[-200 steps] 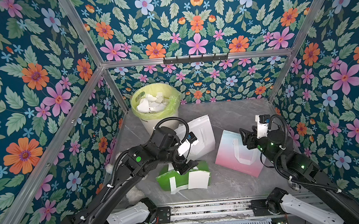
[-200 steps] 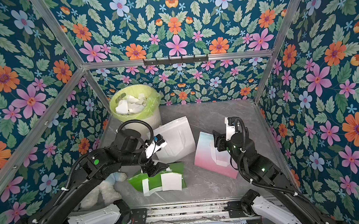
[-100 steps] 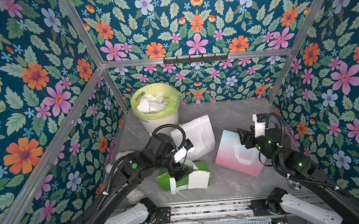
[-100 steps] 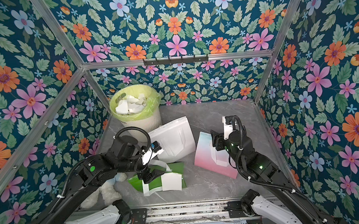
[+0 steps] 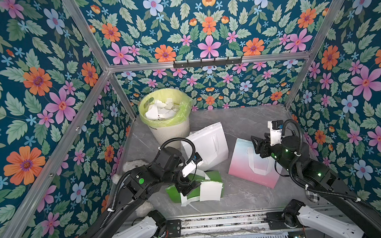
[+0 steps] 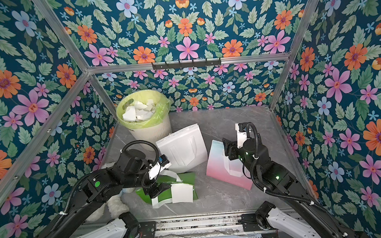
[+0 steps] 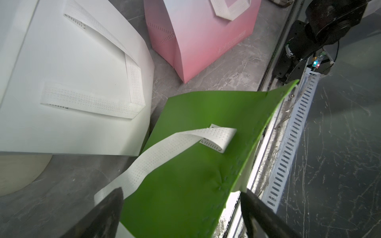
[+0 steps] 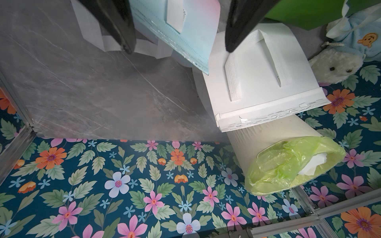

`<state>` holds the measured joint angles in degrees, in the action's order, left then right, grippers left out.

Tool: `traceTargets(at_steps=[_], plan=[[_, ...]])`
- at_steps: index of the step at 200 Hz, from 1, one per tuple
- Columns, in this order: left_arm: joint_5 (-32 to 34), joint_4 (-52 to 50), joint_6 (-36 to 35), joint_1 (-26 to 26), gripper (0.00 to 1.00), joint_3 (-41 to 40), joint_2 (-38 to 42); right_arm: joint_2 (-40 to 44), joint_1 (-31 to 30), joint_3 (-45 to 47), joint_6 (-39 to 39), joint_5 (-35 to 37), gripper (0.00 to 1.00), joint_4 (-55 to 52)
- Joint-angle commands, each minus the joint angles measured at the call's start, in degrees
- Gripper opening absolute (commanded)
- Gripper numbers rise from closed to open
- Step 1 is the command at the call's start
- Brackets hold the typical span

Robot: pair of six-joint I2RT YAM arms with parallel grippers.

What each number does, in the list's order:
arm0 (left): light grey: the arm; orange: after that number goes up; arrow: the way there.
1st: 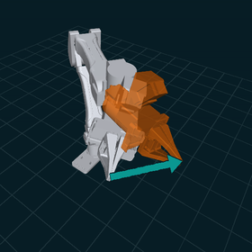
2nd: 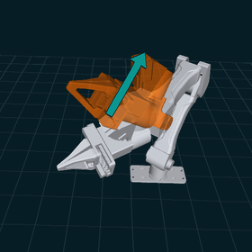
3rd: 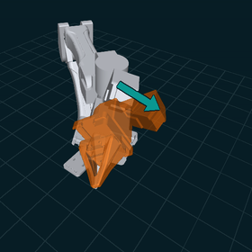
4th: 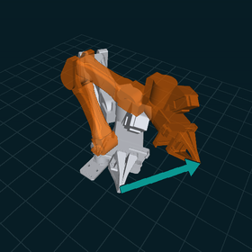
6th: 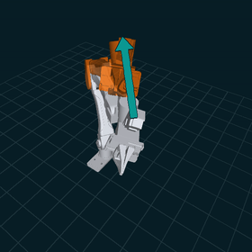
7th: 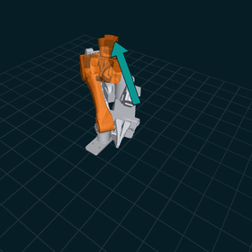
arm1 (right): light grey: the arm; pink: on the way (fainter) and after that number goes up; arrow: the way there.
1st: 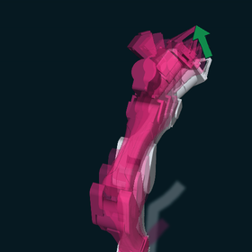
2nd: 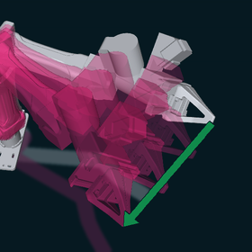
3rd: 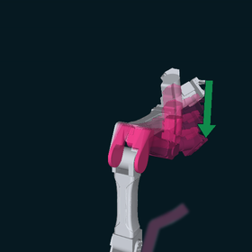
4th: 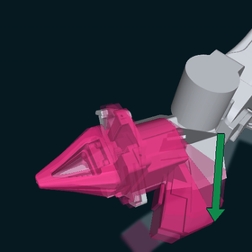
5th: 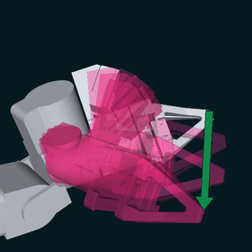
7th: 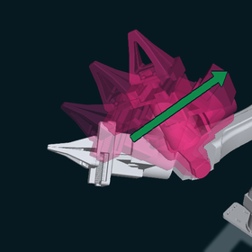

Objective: Shred takeout receipts and throw away
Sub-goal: Adjust the takeout bag at the center of the board.

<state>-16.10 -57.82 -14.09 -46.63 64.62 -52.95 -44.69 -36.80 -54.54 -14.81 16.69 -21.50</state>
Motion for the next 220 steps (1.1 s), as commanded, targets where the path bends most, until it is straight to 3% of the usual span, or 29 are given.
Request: traceTargets(at_steps=[1,16,58,98,132,167,220], plan=[[1.34,0.12,-0.08,-0.04,0.83,-0.19,-1.38,0.73,-0.02,-0.35,-0.43,-0.43,0.70,1.04],[0.76,0.41,-0.12,0.04,0.74,-0.24,-2.65,1.22,-0.03,-0.14,-0.42,-0.43,0.70,1.17],[-3.67,3.10,1.17,-0.04,0.29,0.50,-7.36,1.68,-0.01,0.32,-2.54,-1.84,0.70,0.76],[-4.00,4.79,4.22,-0.03,0.06,0.90,-13.99,-0.39,0.00,-1.90,-12.00,-6.36,0.71,-5.20],[-3.34,6.85,4.97,0.04,0.00,1.32,-14.69,-2.03,-0.03,-3.78,-21.56,-13.25,0.71,-10.23],[-1.63,12.54,6.87,0.14,0.00,-1.30,-14.24,-2.16,-0.52,2.46,-32.28,-25.42,0.72,-2.35],[0.53,14.74,7.91,0.38,0.00,-3.40,-14.75,-2.64,-9.41,13.46,-44.50,-21.00,0.77,9.37]])
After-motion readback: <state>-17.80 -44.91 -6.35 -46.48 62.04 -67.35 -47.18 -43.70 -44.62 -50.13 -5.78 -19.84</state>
